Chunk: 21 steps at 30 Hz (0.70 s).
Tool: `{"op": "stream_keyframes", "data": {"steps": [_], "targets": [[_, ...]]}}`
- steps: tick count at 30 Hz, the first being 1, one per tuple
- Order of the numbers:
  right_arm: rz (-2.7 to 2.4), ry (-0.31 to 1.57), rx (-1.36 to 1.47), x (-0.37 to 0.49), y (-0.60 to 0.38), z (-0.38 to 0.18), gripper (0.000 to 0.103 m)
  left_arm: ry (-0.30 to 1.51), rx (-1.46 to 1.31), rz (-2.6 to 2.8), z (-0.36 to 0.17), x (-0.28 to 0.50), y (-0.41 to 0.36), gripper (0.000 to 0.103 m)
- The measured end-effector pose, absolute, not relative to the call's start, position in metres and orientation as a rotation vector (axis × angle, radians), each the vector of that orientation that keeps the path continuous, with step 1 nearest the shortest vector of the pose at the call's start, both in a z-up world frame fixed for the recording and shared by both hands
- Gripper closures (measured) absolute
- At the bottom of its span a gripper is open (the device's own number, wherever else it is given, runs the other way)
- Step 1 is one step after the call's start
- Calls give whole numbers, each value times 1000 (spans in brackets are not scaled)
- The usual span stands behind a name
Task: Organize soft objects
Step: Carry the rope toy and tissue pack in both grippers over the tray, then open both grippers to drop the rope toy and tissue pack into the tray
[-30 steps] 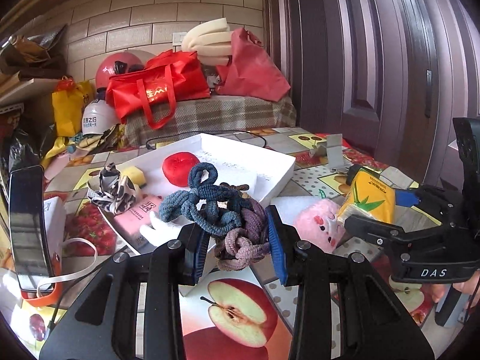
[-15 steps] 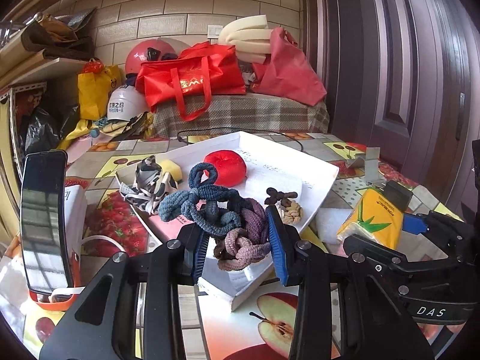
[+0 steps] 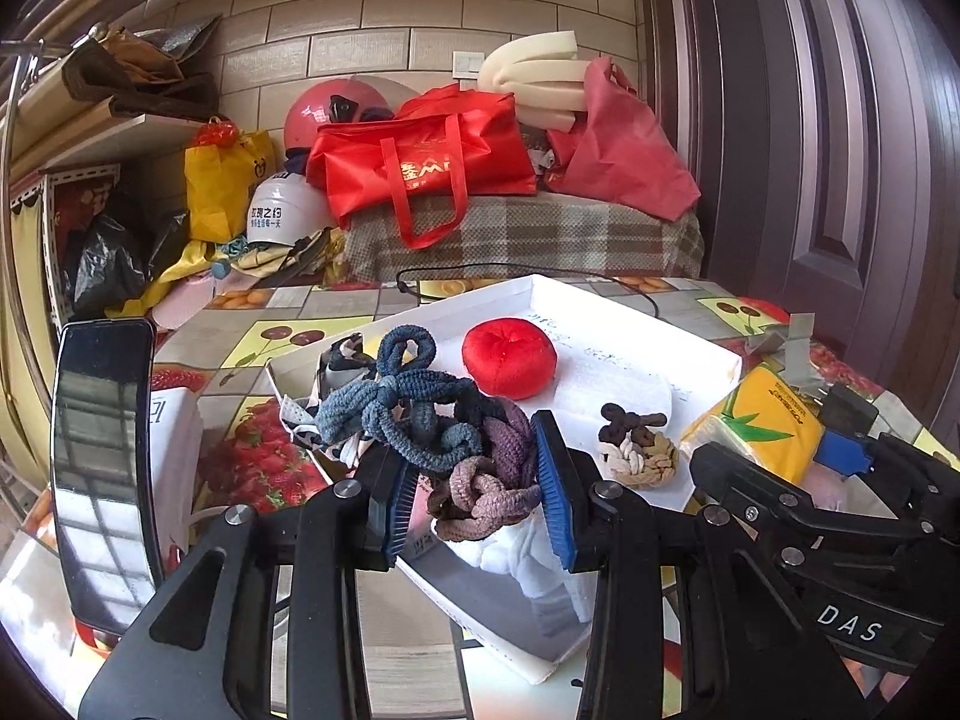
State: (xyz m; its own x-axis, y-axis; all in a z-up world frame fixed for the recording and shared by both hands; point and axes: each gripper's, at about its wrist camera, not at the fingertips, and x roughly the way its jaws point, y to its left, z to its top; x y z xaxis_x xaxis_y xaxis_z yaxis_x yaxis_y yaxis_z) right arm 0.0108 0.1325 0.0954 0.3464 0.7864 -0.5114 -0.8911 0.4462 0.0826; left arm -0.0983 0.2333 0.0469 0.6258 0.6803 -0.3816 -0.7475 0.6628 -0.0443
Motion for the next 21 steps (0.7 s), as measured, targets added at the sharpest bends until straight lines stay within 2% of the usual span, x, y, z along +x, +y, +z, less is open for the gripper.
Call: {"op": "stream_keyframes", "data": {"steps": [21], "targets": [[951,600,-161,41,196,87,26,327,-267,891,49,-70,296,67]]}}
